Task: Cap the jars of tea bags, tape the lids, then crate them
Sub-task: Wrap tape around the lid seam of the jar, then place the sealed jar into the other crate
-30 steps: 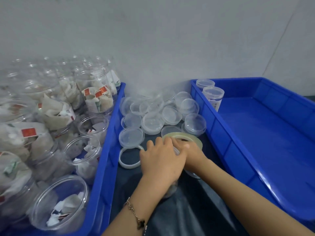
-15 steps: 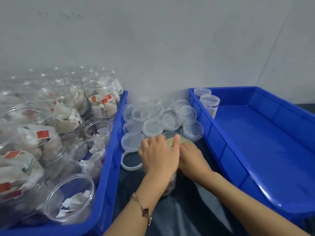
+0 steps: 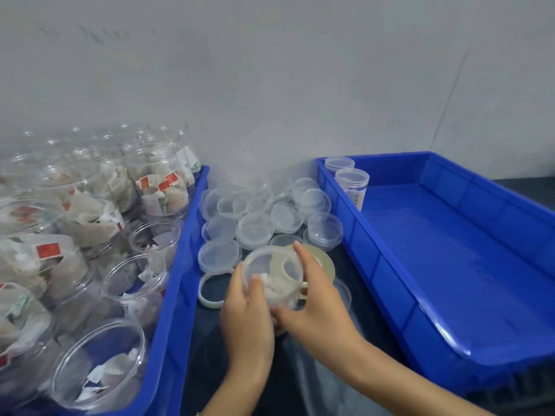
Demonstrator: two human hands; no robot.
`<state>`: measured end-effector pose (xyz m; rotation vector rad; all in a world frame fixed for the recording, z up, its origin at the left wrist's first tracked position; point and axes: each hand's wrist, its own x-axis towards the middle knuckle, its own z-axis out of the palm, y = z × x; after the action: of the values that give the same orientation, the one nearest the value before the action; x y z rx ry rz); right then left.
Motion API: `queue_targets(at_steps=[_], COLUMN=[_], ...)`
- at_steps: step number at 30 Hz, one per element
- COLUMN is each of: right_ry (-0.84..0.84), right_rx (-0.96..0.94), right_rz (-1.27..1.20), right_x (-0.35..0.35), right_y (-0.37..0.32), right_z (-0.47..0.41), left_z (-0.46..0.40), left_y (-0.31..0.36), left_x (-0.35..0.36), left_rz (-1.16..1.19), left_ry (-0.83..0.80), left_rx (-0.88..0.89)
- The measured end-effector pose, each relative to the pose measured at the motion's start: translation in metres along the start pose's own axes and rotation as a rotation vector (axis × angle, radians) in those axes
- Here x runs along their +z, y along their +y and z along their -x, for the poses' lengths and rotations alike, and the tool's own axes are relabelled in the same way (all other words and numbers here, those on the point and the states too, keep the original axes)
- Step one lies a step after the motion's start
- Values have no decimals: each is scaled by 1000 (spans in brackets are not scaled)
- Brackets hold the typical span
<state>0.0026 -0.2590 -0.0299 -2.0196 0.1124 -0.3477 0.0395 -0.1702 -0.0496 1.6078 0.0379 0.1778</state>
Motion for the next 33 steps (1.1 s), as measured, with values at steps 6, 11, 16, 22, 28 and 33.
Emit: queue_targets(at_steps=[6,11,16,22,28,33], right_ry=[292,535,628,556,428,445], right_rx=[-250,-266,-279,-77,77,85], right_rz=[171,480,733,661,480,410], right_x=[-49,-110,-147,-159,-162,-151], right_y=[-47,-45,-6,55,110,134], right_z=[-19,-60,-104,-144,-170,-192], left_z=[-11,-46,-67,-109,-118,-122], left_y=[81,116,98,48,9,0], left_x=[36,91,148,196,211,222], left_rz=[63,-83,6,-598,-926,-1015], left_ry=[-132,-315,-596,-757,-844,-829], left_rx=[283,410,412,308,461,450])
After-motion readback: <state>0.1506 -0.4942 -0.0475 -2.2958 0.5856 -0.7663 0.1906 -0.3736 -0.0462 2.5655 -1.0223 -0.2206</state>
